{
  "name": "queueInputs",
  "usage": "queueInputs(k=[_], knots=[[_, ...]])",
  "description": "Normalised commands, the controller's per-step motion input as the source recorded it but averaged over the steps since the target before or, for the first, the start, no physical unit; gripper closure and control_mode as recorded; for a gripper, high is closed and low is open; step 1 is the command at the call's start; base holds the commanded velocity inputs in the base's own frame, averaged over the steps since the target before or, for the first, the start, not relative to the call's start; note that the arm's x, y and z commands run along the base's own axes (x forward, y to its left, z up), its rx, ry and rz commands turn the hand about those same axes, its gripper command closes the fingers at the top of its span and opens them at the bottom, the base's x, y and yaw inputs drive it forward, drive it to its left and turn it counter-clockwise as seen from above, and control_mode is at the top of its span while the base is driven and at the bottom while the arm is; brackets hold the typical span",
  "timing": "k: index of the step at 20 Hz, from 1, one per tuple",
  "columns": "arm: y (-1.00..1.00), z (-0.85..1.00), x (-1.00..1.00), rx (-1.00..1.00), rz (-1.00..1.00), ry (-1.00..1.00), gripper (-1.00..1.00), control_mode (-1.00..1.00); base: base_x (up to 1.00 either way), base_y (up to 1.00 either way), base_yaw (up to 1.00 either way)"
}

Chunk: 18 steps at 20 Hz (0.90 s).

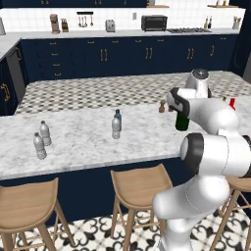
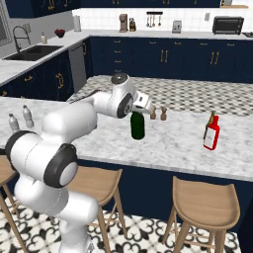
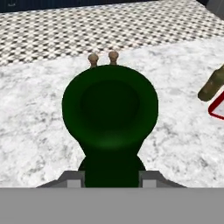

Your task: Move the plastic bottles in the middle to the plastics group, and the glass bottles in the middle to the glass group.

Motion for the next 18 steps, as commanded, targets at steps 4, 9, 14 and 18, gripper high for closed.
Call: queueInputs(k=[4,9,14,18], knots=[[-0.59,0.18,0.00,0.00,-0.14,0.00,1.00,-1.00,0.00,0.00,0.00],[-0.40,0.05,0.00,0.00,-0.12,-0.05,1.00,-1.00,0.00,0.00,0.00],[-0.50,-0.01,0.01,0.00,-0.03,-0.05,1.00,-1.00,0.00,0.00,0.00],[-0.52,-0.10,-0.24,0.03,-0.02,0.00,1.00,-1.00,0.00,0.00,0.00]])
